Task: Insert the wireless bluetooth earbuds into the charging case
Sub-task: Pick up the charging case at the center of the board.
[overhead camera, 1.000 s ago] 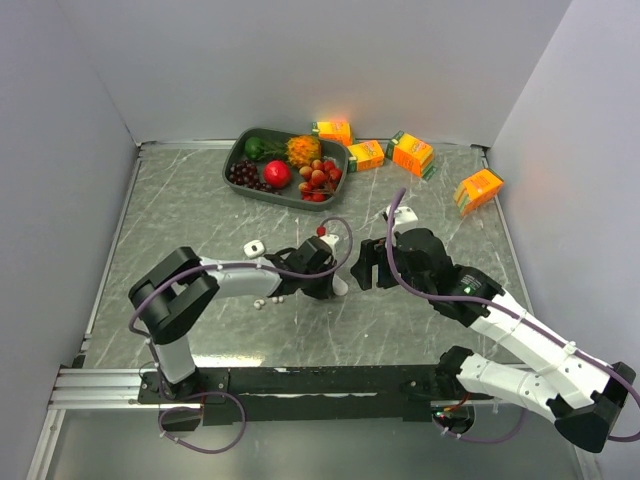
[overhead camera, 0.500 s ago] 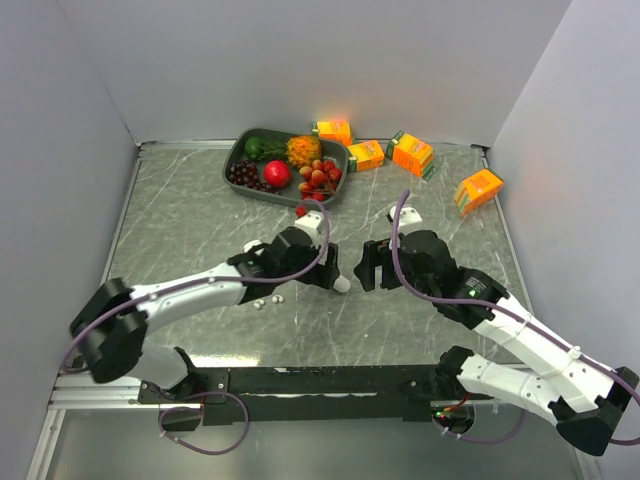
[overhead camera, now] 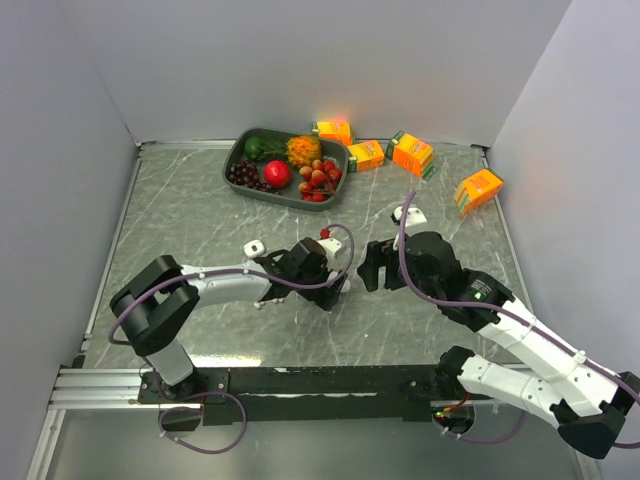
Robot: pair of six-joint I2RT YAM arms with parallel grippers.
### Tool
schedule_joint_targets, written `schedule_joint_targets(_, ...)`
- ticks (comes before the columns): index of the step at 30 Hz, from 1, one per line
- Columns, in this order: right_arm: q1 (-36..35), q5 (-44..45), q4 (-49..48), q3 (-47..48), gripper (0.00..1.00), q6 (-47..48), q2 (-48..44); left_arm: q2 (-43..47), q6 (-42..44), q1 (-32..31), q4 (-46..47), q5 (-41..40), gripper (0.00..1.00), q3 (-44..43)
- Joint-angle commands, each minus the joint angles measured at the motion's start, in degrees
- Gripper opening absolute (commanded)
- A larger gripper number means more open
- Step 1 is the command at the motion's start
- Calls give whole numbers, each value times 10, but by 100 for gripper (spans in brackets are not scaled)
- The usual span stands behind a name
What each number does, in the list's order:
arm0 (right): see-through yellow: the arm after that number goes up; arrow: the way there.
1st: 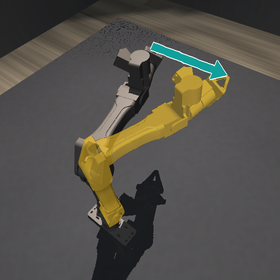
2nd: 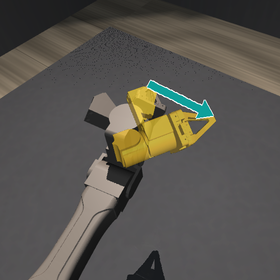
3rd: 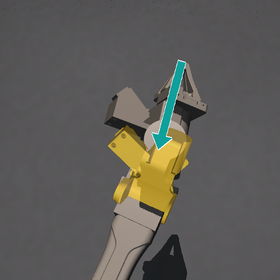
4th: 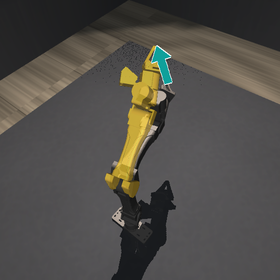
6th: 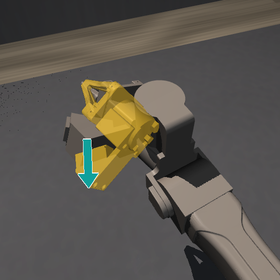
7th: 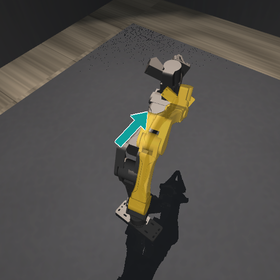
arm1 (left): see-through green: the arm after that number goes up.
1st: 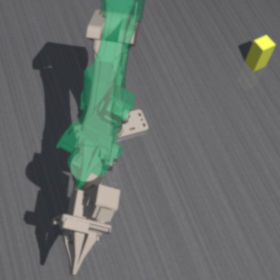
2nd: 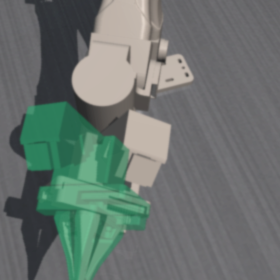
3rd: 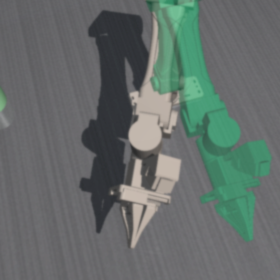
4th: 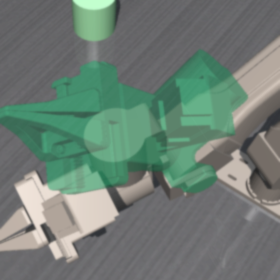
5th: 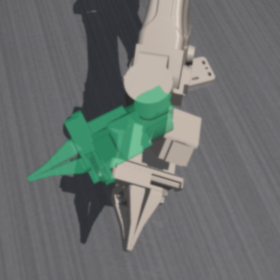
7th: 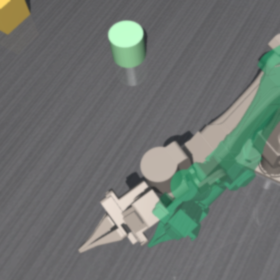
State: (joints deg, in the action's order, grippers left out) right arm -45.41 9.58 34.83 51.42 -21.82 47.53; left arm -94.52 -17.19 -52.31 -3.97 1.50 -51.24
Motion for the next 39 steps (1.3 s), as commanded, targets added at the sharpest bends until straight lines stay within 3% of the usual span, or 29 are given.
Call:
schedule_joint_targets(1, -3, 6, 9, 26, 85, -1, -20, -29, 22, -1, 3, 10, 96, -61)
schedule_joint_targets(14, -4, 8, 9, 22, 85, -1, -19, -112, 17, -2, -42, -10, 96, -149)
schedule_joint_targets(30, -4, 13, 11, 21, 85, 2, -14, -132, 8, -6, -53, -14, 96, -150)
schedule_joint_targets(39, -4, 24, 16, 22, 85, 5, -26, -136, 22, -51, -69, -122, 96, -143)
